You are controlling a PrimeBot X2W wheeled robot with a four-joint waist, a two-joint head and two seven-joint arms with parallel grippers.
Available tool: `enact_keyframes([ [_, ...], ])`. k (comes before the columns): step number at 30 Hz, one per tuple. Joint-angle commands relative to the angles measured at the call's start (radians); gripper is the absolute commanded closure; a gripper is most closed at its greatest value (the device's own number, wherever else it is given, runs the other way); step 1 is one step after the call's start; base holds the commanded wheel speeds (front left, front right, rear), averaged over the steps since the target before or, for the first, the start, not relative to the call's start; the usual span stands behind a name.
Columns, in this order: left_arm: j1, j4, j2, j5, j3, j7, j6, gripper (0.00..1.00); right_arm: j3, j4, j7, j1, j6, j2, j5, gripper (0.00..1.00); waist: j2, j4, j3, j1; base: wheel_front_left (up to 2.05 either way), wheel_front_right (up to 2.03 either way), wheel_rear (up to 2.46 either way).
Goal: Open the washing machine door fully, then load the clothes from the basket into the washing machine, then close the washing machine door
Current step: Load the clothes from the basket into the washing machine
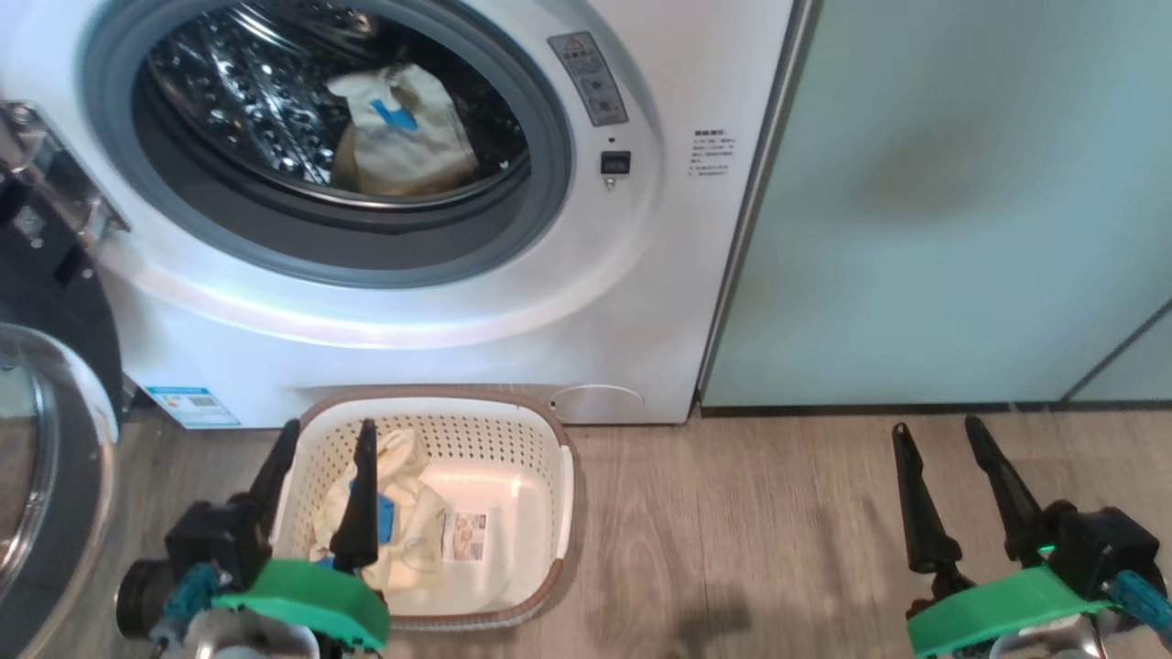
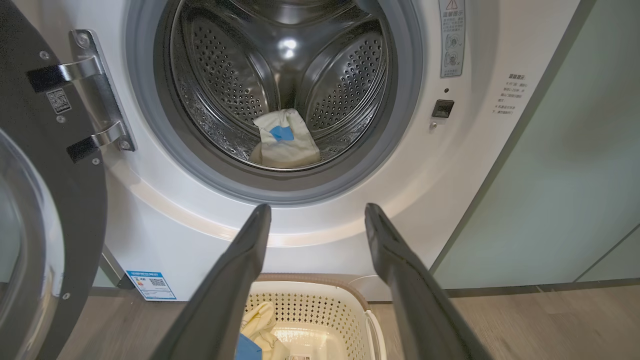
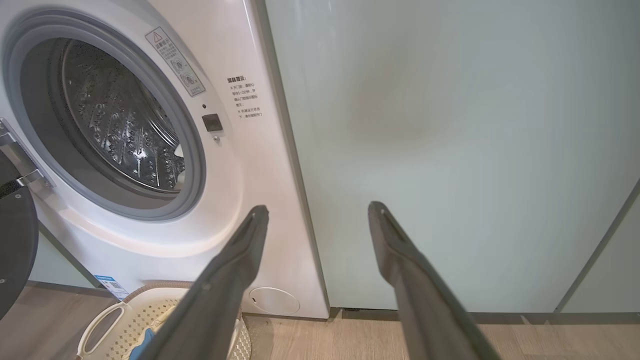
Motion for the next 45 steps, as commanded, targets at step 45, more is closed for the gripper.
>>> enact_keyframes([
  [45,-0.220,0.316,-0.051,-0.063,-0.041,0.013,-0.073,0.00,0.035,-0.078,0.001,-0.075,0.000,-0.020,0.007,0.00,-0.0001,-0.013,0.188,0.0002,0.00,0.00,0.00],
])
